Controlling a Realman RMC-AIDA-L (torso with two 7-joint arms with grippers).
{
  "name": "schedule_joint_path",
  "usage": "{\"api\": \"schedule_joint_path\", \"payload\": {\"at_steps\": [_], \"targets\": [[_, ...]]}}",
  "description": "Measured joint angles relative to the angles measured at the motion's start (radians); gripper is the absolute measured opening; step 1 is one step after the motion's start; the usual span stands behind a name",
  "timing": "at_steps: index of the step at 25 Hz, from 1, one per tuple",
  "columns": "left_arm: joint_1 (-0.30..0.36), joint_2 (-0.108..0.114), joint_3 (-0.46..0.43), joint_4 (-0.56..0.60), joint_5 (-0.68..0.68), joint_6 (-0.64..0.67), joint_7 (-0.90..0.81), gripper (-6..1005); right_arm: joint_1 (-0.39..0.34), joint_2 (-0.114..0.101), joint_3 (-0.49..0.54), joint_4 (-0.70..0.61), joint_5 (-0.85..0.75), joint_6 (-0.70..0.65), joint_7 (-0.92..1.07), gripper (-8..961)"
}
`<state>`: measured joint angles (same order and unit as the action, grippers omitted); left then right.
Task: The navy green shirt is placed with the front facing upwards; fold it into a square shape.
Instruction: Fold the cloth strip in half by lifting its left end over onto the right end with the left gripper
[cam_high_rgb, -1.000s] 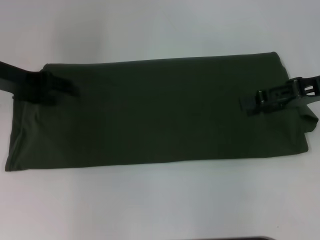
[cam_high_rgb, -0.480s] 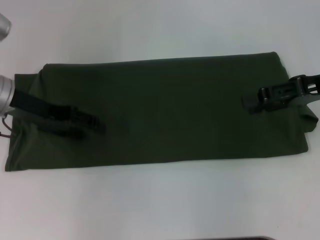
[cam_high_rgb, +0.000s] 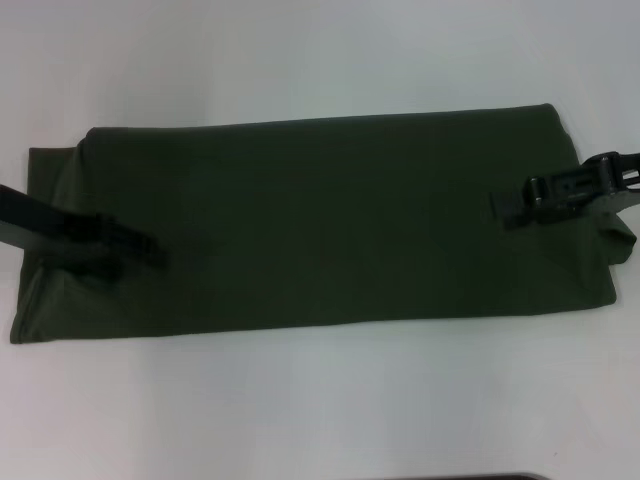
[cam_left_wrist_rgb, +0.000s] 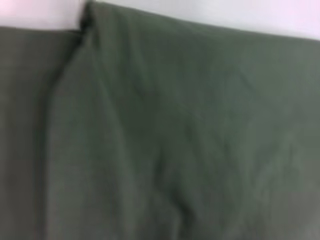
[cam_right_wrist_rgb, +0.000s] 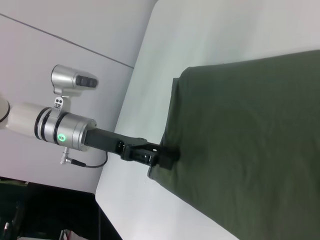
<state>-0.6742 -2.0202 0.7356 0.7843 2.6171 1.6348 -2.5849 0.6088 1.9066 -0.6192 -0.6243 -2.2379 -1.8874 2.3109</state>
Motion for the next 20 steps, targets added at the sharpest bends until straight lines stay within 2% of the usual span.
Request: {"api": "schedule_joint_path", "payload": {"at_steps": [4,6,8,10,12,16,18,20], "targets": [[0.012,0.025,-0.002,0.001,-0.002,-0.017,-0.015,822,0.0,0.0,0.001,0.0,0.0,0.001,0.0,852],[0.02,0.047,-0.005,0.002,-0.002,-0.03,-0.03,822,0.0,0.0,0.001,0.0,0.0,0.001,0.001,852],[0.027,0.062,-0.031,0.014,-0.008,-0.025,-0.033,823,0.0,0.0,0.003,0.0,0.0,-0.001,0.001,852],[0.029,0.066,-0.079,0.034,-0.027,0.014,-0.011,823,0.0,0.0,0.007,0.0,0.0,-0.001,0.001,852],[0.025,0.066,-0.136,0.046,-0.058,0.076,0.024,823,0.0,-0.001,0.009,0.0,0.0,-0.002,0.002,852],[0.014,0.061,-0.154,0.052,-0.123,0.153,0.05,823,0.001,-0.002,0.009,0.0,0.0,-0.002,0.002,852],[0.007,0.053,-0.151,0.052,-0.135,0.155,0.05,822,0.002,-0.002,0.009,0.0,0.0,-0.003,0.002,852],[-0.009,0.033,-0.148,0.053,-0.137,0.138,0.052,822,0.003,-0.002,0.009,0.0,0.0,-0.004,0.002,852]]}}
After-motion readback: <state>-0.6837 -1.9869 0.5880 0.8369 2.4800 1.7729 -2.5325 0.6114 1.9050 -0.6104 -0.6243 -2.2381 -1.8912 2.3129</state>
